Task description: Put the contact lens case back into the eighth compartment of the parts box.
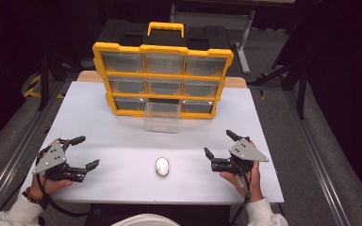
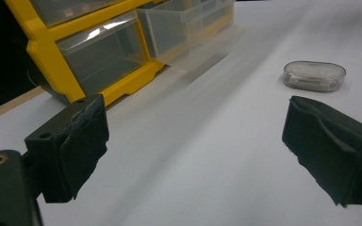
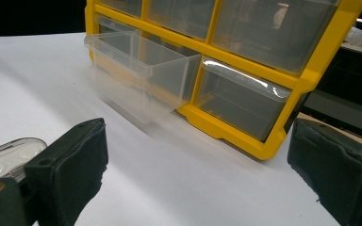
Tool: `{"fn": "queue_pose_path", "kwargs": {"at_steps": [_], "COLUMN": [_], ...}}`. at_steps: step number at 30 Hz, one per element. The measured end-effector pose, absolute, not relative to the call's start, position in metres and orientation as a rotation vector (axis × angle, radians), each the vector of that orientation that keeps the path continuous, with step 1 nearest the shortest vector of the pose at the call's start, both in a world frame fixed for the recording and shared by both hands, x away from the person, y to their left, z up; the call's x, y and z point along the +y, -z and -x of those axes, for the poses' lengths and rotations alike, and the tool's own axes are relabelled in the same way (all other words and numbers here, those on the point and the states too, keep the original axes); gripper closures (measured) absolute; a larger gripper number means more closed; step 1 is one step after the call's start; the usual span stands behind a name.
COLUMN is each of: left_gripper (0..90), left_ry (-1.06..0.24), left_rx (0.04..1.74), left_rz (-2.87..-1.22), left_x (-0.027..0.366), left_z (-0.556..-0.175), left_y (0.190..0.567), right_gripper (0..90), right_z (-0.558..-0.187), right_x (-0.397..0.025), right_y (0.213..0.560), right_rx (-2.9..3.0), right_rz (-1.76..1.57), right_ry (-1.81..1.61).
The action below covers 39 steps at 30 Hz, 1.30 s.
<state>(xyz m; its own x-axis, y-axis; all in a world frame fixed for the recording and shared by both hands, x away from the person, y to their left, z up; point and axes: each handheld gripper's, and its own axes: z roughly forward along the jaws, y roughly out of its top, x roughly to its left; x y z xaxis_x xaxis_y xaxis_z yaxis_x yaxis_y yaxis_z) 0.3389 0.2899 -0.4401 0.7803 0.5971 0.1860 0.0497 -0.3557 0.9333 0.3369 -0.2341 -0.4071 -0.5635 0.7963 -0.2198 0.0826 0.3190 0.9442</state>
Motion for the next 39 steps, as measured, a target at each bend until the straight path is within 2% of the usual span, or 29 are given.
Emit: {"fn": "queue_pose_path", "kwargs": {"at_steps": [18,25,39], "left_gripper": [9.1,9.1,8.9], "left_ry": [-0.597,-0.576,-0.578], "left_rx": [0.479,0.489,0.48], "left_rz": [-1.916,-1.919,-1.926], "left_x": [0.286,0.287,0.287], "left_z": [-0.339,-0.34,-0.34], "left_y": [0.446,0.447,0.447], "right_gripper": [8.1,8.7,7.7], "right_z": [-0.345,-0.347,-0.364], "right_x": [-0.21,-0.188,-0.135], "right_y": [0.41,0.405,0.421], "right_rx": [2.127,2.249,2.536], "right_rz": [-0.696,-0.618,-0.453], "right_ry": [-1.211,-1.187,-1.1]}}
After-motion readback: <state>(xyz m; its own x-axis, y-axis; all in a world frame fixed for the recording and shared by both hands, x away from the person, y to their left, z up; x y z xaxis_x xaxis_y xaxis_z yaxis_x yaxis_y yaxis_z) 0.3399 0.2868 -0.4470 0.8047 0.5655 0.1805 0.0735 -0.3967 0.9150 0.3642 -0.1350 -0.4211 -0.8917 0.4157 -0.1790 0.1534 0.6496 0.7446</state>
